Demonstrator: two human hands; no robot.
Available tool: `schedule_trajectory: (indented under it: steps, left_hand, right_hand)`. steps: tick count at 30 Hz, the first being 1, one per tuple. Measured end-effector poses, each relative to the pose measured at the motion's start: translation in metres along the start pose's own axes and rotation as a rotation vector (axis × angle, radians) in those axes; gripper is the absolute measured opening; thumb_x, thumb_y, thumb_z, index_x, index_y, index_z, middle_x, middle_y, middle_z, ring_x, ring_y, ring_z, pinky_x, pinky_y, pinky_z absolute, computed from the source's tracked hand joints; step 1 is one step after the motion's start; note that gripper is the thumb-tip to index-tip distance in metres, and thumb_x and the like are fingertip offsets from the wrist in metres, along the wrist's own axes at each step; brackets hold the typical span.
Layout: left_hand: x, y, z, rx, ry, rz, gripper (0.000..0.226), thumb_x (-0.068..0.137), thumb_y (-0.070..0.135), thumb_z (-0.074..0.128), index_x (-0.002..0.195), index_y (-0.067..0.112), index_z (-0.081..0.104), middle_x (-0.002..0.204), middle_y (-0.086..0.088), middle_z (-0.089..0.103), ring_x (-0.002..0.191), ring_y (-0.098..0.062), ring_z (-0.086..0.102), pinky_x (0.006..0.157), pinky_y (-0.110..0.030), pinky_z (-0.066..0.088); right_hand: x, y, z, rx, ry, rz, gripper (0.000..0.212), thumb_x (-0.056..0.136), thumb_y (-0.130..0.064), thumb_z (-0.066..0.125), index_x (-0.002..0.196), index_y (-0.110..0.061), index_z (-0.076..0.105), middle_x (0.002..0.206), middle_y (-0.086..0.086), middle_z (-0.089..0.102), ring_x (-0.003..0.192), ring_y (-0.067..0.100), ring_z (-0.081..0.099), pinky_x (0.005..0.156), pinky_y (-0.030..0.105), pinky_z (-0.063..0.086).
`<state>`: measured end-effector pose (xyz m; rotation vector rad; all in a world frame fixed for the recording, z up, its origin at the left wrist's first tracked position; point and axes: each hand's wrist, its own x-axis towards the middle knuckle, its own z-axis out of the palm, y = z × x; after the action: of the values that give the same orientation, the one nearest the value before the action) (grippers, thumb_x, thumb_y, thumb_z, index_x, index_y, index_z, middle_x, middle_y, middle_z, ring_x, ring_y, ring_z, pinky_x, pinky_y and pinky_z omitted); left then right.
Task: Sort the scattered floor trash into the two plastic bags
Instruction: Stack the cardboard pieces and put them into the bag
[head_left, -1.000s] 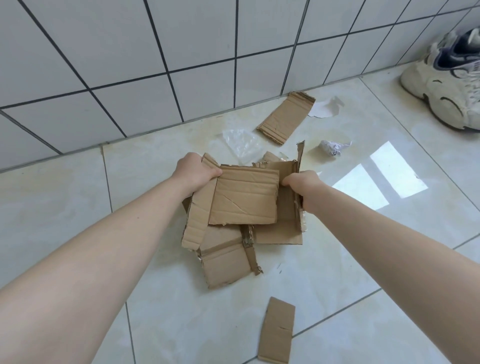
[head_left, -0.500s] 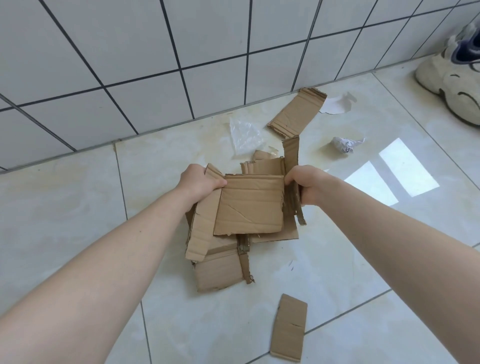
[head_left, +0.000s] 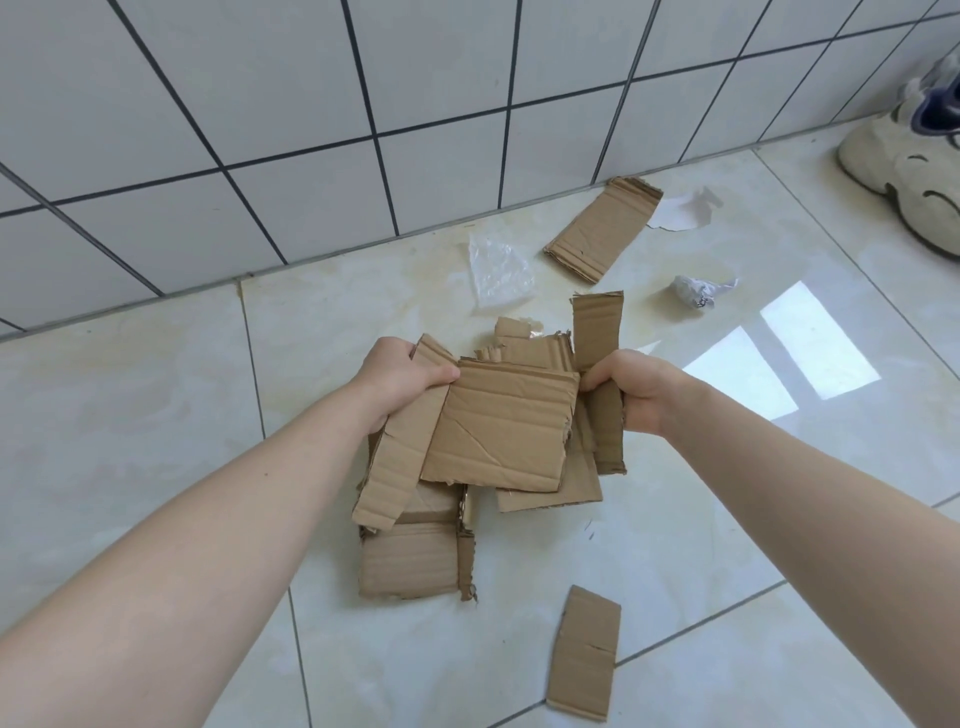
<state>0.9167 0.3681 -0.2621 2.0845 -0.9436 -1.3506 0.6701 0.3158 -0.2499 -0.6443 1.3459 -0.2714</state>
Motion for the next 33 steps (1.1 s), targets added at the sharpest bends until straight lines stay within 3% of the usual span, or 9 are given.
schedule_trajectory:
  steps: [5,8,15,18,21,25,27,30,33]
  left_hand:
    - [-0.004,0.001,-0.017,-0.147,-0.005,-0.018,0.018,0.072,0.016,0.082,0.08,0.01,0.066,0.088,-0.008,0.072,0.075,-0.018,0.069,0.068,-0.028,0.055]
    - [-0.007,0.003,-0.026,-0.185,0.01,-0.022,0.019,0.071,0.014,0.082,0.083,0.009,0.069,0.089,-0.009,0.073,0.078,-0.021,0.07,0.076,-0.034,0.058]
    - [-0.026,0.008,-0.035,-0.239,0.026,0.003,0.024,0.067,0.012,0.084,0.087,0.008,0.072,0.09,-0.011,0.074,0.08,-0.023,0.072,0.076,-0.037,0.059]
    - [-0.044,0.01,-0.043,-0.23,0.077,0.06,0.022,0.067,0.013,0.084,0.085,0.01,0.072,0.087,-0.008,0.074,0.079,-0.022,0.072,0.074,-0.033,0.059]
    - [-0.07,0.01,-0.055,-0.134,0.182,0.18,0.019,0.067,0.019,0.085,0.079,0.01,0.073,0.08,-0.006,0.074,0.075,-0.02,0.071,0.071,-0.032,0.057]
    - [-0.119,0.004,-0.073,0.106,0.345,0.355,0.044,0.067,0.03,0.083,0.064,-0.002,0.053,0.059,-0.009,0.05,0.058,-0.019,0.045,0.056,-0.03,0.035]
    - [-0.153,0.001,-0.084,0.155,0.443,0.422,0.038,0.071,0.025,0.081,0.065,-0.001,0.055,0.062,-0.01,0.053,0.06,-0.02,0.045,0.057,-0.03,0.033]
    - [-0.202,-0.004,-0.104,0.166,0.542,0.519,0.015,0.075,0.018,0.078,0.075,0.008,0.066,0.076,-0.004,0.065,0.074,-0.017,0.057,0.067,-0.024,0.043]
    - [-0.25,-0.012,-0.128,0.236,0.619,0.664,0.012,0.075,0.009,0.078,0.077,0.011,0.066,0.08,0.002,0.064,0.077,-0.01,0.054,0.071,-0.012,0.04]
  right_hand:
    - [-0.006,0.004,-0.023,-0.018,0.101,-0.016,0.035,0.088,0.013,0.037,0.111,0.002,0.061,0.1,0.019,0.068,0.082,0.033,0.068,0.065,0.04,0.059]
    - [-0.009,0.005,-0.031,-0.024,0.143,-0.043,0.034,0.087,0.013,0.042,0.114,0.003,0.059,0.107,0.021,0.064,0.089,0.036,0.065,0.075,0.045,0.057]
    - [-0.021,0.009,-0.029,-0.113,0.216,-0.142,0.031,0.085,0.007,0.059,0.115,0.003,0.059,0.098,0.018,0.065,0.083,0.031,0.065,0.079,0.042,0.056]
    - [-0.034,0.011,-0.025,-0.238,0.277,-0.294,0.039,0.084,-0.002,0.066,0.121,-0.005,0.055,0.106,0.012,0.065,0.092,0.025,0.065,0.076,0.035,0.055]
    - [-0.059,0.016,-0.015,-0.616,0.454,-0.501,0.035,0.084,-0.013,0.062,0.113,-0.018,0.044,0.097,0.001,0.059,0.093,0.027,0.059,0.083,0.043,0.051]
    - [-0.105,0.03,0.007,-0.943,0.485,-0.741,0.044,0.086,-0.009,0.054,0.123,-0.023,0.035,0.099,-0.004,0.052,0.091,0.019,0.04,0.087,0.036,0.026]
    - [-0.131,0.035,0.017,-1.085,0.479,-0.799,0.044,0.083,-0.01,0.053,0.122,-0.023,0.038,0.103,-0.006,0.048,0.094,0.017,0.037,0.085,0.032,0.022]
    - [-0.167,0.036,0.033,-1.262,0.471,-0.985,0.043,0.073,-0.031,0.055,0.115,-0.022,0.046,0.102,-0.006,0.049,0.096,0.02,0.046,0.083,0.033,0.021]
    - [-0.205,0.031,0.053,-1.439,0.496,-1.275,0.054,0.064,-0.006,0.07,0.11,-0.023,0.047,0.096,-0.002,0.055,0.087,0.024,0.051,0.077,0.03,0.019]
